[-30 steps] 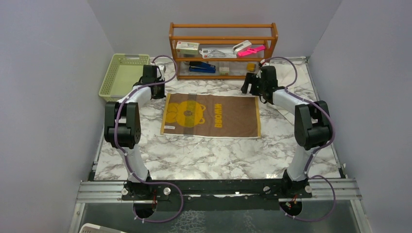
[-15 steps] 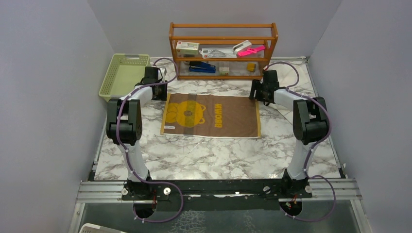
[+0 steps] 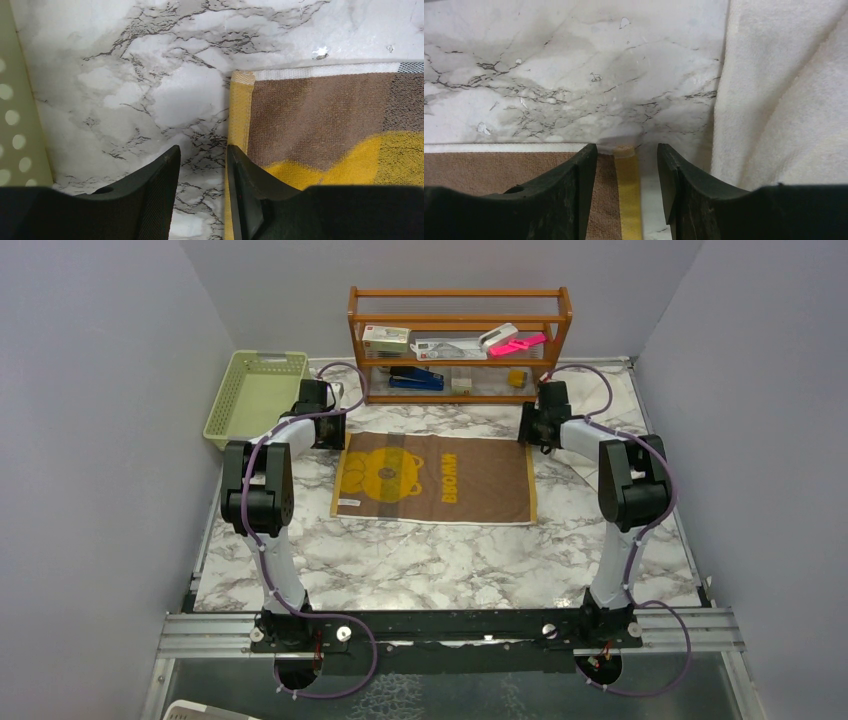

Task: Roll the towels
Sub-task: Fold the towel at the center of the board.

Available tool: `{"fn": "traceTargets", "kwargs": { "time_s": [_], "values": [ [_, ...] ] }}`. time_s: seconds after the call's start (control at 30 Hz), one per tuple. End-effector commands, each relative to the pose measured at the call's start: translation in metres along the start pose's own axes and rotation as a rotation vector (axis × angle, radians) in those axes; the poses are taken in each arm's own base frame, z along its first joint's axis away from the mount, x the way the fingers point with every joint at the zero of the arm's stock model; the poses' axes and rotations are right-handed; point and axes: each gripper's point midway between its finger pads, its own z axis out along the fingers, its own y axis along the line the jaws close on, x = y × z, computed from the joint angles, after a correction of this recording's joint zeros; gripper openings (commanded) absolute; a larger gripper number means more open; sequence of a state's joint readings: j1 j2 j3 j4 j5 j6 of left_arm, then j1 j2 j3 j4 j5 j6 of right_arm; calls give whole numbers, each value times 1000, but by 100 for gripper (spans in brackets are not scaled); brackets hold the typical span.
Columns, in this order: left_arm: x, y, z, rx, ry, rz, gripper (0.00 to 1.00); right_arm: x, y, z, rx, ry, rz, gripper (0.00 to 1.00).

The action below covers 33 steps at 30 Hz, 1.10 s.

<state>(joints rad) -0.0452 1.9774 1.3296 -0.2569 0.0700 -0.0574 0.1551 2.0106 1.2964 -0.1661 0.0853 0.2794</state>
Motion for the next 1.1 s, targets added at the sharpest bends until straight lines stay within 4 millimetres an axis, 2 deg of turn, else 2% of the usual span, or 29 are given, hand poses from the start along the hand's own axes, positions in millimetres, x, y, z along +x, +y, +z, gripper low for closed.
{"fn": "traceTargets", "kwargs": {
  "time_s": [0.0, 0.17, 0.37, 0.47, 0.63, 1.07],
  "values": [
    [-10, 2, 0, -12, -19, -6, 42, 14, -16, 8, 79, 48, -42, 47],
    [-11, 2, -1, -15, -22, -13, 43, 18, -25, 6, 122, 63, -62, 43],
    [-15, 2, -5, -18, -34, -13, 43, 10, -3, -7, -1, 15, -40, 56],
    [-15, 3, -6, -21, -35, -16, 43, 6, 10, -14, -73, 1, -33, 57],
    [-17, 4, -9, -27, -41, -19, 44, 11, 18, -23, -134, -5, -34, 57],
    [-18, 5, -12, -38, -38, -26, 44, 30, -4, -8, 39, 71, -126, 51]
  ]
}}
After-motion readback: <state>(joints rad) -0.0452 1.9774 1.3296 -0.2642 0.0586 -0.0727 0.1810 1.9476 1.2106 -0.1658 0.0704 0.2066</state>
